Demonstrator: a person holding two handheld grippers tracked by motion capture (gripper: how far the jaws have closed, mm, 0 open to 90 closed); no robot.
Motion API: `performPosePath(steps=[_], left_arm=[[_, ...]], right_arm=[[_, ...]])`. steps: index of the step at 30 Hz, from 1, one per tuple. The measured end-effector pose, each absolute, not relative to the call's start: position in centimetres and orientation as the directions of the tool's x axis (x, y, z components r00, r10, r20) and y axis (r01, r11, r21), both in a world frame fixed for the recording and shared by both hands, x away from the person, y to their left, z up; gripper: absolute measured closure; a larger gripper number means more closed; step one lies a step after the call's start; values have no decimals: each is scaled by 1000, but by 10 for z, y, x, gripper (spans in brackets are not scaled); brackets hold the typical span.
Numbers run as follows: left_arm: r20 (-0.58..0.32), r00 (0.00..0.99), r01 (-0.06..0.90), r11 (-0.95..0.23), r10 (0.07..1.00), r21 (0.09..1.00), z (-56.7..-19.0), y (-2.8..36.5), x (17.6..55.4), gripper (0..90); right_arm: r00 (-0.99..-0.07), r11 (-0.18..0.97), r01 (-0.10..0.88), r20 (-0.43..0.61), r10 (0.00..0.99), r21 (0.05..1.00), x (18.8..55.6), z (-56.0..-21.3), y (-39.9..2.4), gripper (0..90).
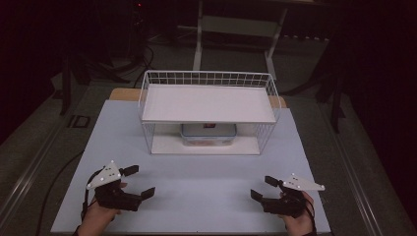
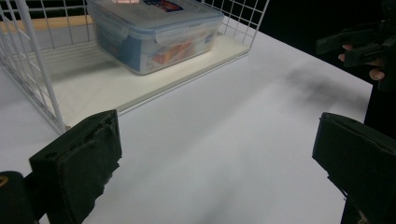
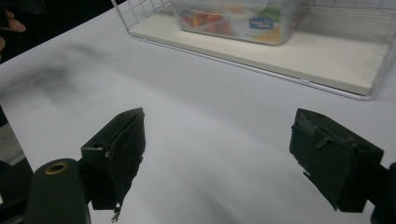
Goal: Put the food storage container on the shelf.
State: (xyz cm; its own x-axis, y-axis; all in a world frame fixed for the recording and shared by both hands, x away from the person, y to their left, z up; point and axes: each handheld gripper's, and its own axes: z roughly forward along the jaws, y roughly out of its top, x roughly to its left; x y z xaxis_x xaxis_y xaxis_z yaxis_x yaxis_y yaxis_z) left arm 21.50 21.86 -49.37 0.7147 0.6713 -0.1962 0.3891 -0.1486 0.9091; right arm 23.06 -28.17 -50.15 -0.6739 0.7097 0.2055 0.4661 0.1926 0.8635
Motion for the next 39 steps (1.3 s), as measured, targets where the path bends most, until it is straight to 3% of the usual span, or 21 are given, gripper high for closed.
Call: performPosePath(steps=[10,20,39], left_arm=[[-200,697,378,-115,689,919,-499,218,214,10],[-256,700,418,-92,667,904,-504,217,218,10],[-271,705,427,-87,656,900,-506,217,219,10]], right_arm=[[-675,182,439,190,713,880,230,-504,-295,169],[-674,192,471,211,708,861,234,-511,-293,165],[-668,178,494,241,704,851,236,-514,-295,165]])
